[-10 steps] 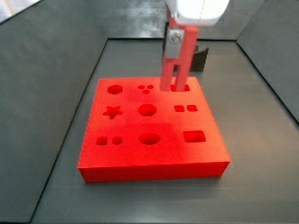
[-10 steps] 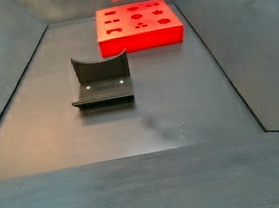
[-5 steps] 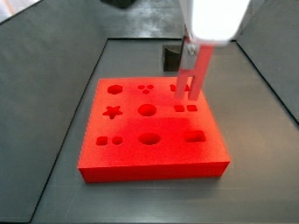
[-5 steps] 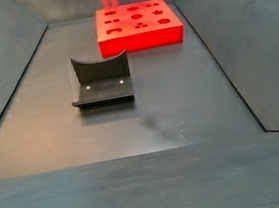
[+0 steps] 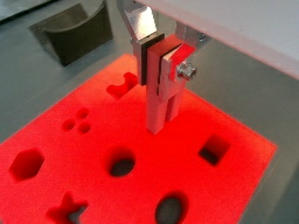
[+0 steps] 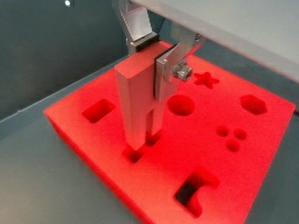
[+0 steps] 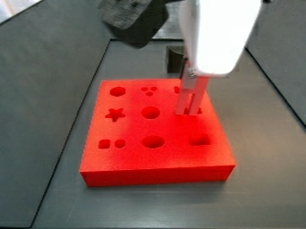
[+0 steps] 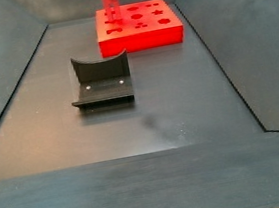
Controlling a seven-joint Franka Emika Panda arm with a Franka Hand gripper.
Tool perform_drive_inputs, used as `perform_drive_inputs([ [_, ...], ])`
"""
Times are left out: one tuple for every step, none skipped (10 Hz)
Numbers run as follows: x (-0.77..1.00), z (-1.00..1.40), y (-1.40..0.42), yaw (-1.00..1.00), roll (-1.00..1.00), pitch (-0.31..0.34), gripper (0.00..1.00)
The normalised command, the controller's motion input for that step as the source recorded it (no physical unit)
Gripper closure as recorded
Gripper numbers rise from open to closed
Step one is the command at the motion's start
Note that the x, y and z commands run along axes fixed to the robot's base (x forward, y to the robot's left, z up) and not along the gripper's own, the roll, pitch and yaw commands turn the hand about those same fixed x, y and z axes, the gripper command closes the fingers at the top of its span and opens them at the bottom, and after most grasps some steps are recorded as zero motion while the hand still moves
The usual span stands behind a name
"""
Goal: Pick up the double-square object. Move up. Move to above the board. Insert the double-square object.
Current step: Insert the double-square object.
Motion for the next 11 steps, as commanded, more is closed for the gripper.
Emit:
perform_drive_inputs([
  [0.00, -0.05, 0.00, 0.00, 0.00, -0.021, 1.00],
  [0.16, -0.33, 0.04, 0.00, -0.05, -0.060, 1.00],
  [0.45, -0.47, 0.12, 0.00, -0.05, -0.009, 1.00],
  [0.47, -0.45, 0.25, 0.00, -0.06, 0.000, 1.00],
  [0.21, -0.40, 0.25, 0.02, -0.02, 0.033, 1.00],
  [0.01, -0.55, 0.18, 0.06, -0.03, 0.001, 1.00],
  [0.01, -0.70, 0.02, 0.11, -0.02, 0.000, 1.00],
  [0.04, -0.77, 0.00, 0.10, 0.00, -0.017, 1.00],
  [-0.08, -0.13, -0.05, -0.02, 0.00, -0.123, 1.00],
  [0.00, 0.00, 0.00, 0.00, 0.00, 0.000, 1.00],
  [0.00, 0.00, 0.00, 0.00, 0.00, 0.000, 1.00],
])
